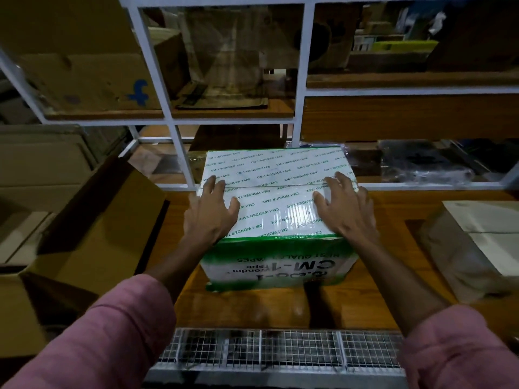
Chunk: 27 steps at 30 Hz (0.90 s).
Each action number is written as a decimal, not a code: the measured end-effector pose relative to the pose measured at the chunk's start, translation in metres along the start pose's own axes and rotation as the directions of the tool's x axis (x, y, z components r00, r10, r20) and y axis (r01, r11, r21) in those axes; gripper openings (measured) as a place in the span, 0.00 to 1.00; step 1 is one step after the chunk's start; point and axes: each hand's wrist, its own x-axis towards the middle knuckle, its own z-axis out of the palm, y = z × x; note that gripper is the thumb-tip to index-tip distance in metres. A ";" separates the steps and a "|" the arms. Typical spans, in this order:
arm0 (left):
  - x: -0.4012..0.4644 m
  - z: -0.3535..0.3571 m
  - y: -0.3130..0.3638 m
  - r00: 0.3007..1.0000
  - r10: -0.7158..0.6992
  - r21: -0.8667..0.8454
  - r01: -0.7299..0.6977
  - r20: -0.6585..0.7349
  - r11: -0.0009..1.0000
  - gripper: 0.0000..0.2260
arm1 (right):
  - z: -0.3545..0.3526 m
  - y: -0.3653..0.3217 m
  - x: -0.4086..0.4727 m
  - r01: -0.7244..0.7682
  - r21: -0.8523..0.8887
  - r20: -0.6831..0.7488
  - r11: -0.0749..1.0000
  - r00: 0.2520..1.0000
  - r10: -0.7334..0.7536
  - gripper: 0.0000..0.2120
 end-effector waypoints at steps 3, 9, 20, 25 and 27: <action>-0.028 -0.004 0.000 0.998 0.018 -0.009 -0.018 -0.054 1.000 0.29 | -0.003 0.001 -0.027 -0.011 0.026 -0.066 1.000 0.998 0.013 0.34; -0.096 0.004 -0.025 0.971 0.134 0.008 -0.136 -0.199 0.991 0.30 | 0.001 -0.006 -0.116 -0.016 0.122 -0.278 0.992 0.959 0.050 0.32; -0.158 0.025 -0.101 0.969 0.196 0.046 -0.191 -0.150 0.981 0.28 | 0.060 -0.022 -0.197 0.044 0.159 -0.338 0.986 0.941 0.012 0.27; -0.134 -0.002 -0.098 0.955 0.111 -0.007 -0.117 -0.276 0.993 0.25 | 0.037 -0.047 -0.168 0.027 0.274 -0.471 0.961 0.875 0.110 0.24; -0.122 -0.010 -0.096 0.958 0.102 -0.007 -0.108 -0.268 0.994 0.24 | 0.029 -0.049 -0.151 0.021 0.279 -0.459 0.960 0.881 0.115 0.24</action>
